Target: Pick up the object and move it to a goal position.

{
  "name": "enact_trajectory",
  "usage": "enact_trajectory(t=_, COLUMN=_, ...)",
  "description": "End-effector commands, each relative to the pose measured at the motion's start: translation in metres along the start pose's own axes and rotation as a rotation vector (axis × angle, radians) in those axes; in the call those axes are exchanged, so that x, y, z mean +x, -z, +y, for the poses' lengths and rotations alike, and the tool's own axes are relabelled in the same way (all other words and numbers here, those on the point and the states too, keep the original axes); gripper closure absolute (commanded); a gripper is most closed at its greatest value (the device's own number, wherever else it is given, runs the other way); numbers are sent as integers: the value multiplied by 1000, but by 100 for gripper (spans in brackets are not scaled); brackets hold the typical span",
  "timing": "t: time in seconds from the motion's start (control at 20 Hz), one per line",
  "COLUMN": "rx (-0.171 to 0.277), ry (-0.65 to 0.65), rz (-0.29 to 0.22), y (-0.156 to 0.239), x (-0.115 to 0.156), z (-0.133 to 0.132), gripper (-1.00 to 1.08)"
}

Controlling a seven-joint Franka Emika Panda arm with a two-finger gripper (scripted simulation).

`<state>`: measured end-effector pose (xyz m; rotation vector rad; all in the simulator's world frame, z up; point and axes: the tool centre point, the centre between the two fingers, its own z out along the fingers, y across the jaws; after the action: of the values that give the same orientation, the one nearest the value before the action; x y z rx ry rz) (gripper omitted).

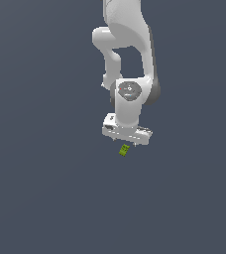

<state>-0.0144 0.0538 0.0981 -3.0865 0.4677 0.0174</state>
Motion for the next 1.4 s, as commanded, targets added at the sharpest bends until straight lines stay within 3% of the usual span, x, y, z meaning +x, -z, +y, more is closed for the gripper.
enact_trajectory(t=0.0, rx=-4, ry=-53, rz=4, y=-10, x=-2, z=-1, gripper=-92)
enact_trajectory(t=0.55, rx=-16, ry=-183, rz=15, y=-34, x=-8, z=-3, gripper=-92)
enact_trajectory(t=1.0, rx=-16, ry=-189, rz=15, y=-41, x=-9, z=-3, gripper=-92)
enact_trajectory(t=1.35, rx=-17, ry=-191, rz=15, y=-72, x=-9, z=-2, gripper=-92)
